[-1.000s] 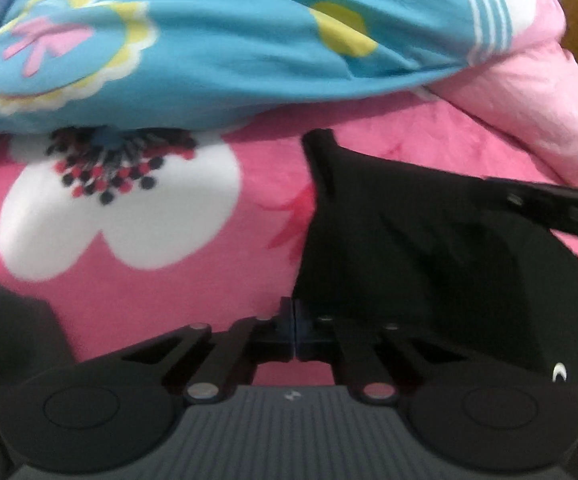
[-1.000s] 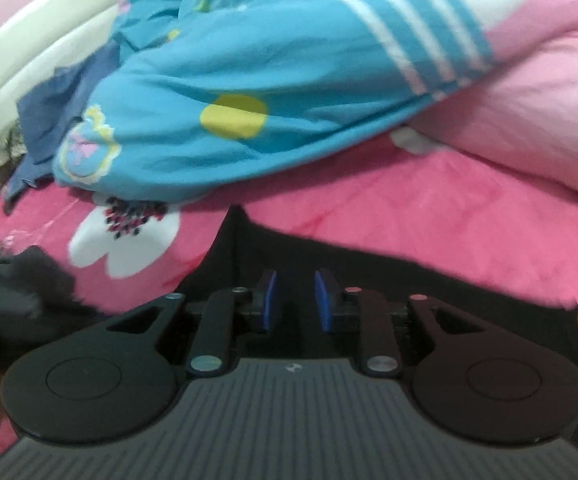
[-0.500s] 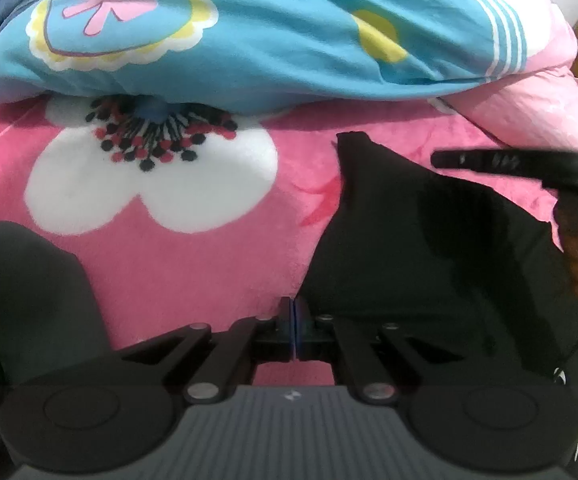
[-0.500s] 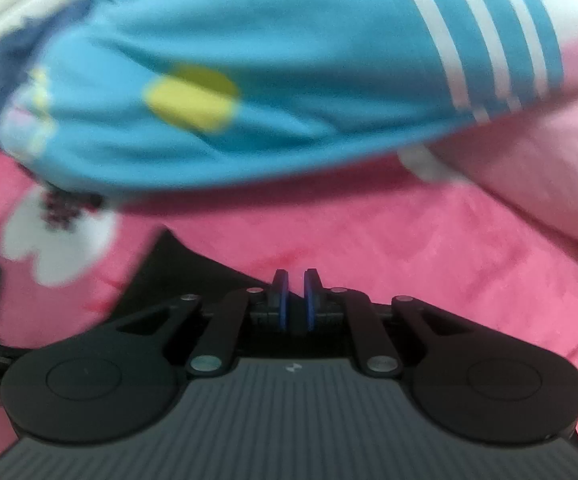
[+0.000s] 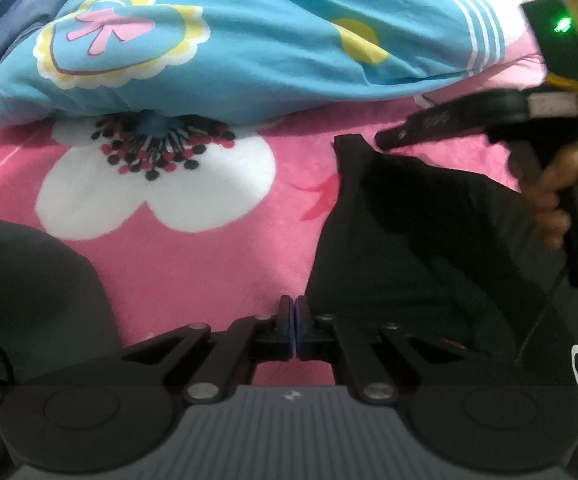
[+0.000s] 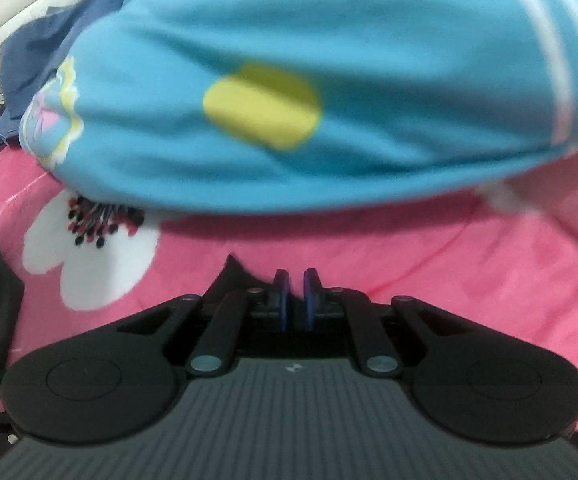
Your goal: Fold clothes
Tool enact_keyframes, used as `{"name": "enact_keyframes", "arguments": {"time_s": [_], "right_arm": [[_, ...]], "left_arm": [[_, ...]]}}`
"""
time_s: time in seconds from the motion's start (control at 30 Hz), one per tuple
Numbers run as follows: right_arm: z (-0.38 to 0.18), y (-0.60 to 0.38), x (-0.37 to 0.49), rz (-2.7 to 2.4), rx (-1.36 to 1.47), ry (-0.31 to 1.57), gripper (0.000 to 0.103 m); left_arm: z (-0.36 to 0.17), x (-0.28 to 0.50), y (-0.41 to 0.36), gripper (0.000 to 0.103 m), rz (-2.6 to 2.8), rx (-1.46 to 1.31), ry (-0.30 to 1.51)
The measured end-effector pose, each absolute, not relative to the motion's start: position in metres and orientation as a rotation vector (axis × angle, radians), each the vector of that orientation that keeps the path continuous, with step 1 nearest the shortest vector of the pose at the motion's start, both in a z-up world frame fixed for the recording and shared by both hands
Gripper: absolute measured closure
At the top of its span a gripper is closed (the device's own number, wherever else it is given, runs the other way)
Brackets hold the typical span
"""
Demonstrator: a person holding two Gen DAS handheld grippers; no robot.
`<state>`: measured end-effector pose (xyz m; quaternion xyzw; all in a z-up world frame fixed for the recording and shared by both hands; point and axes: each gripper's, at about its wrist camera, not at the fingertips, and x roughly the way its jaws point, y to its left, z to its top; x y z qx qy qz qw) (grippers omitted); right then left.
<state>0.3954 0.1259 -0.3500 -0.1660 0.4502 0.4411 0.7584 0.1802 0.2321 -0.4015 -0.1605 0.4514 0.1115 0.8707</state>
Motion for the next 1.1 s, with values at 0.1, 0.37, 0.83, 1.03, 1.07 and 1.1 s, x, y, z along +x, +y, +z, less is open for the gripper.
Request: {"name": "enact_keyframes", "arguments": {"time_s": [0.1,0.37,0.83,1.03,1.07,1.1], "right_arm": [[-0.343,0.129,0.382,1.110,-0.396,1.029,0.096],[-0.362,0.117,0.422,0.919,-0.146,1.079,0.094],[-0.357,0.125,0.410,0.956,-0.066,1.046,0.093],[-0.350,0.135,0.398,0.960,-0.200,1.063,0.087],[-0.352,0.141,0.395,0.965,-0.239,1.073,0.080],[-0.354,0.146,0.391,0.970,-0.279,1.083,0.077]], "left_arm": [[-0.402,0.180,0.232,0.101,0.229,-0.320,0.938],[-0.402,0.178,0.227,0.101,0.211,-0.263,0.925],[-0.393,0.183,0.231,0.058,0.118,-0.404,0.880],[-0.403,0.199,0.225,0.066,0.120,-0.364,0.929],[-0.403,0.199,0.224,0.070,0.128,-0.354,0.925],[-0.404,0.199,0.223,0.079,0.135,-0.340,0.927]]}}
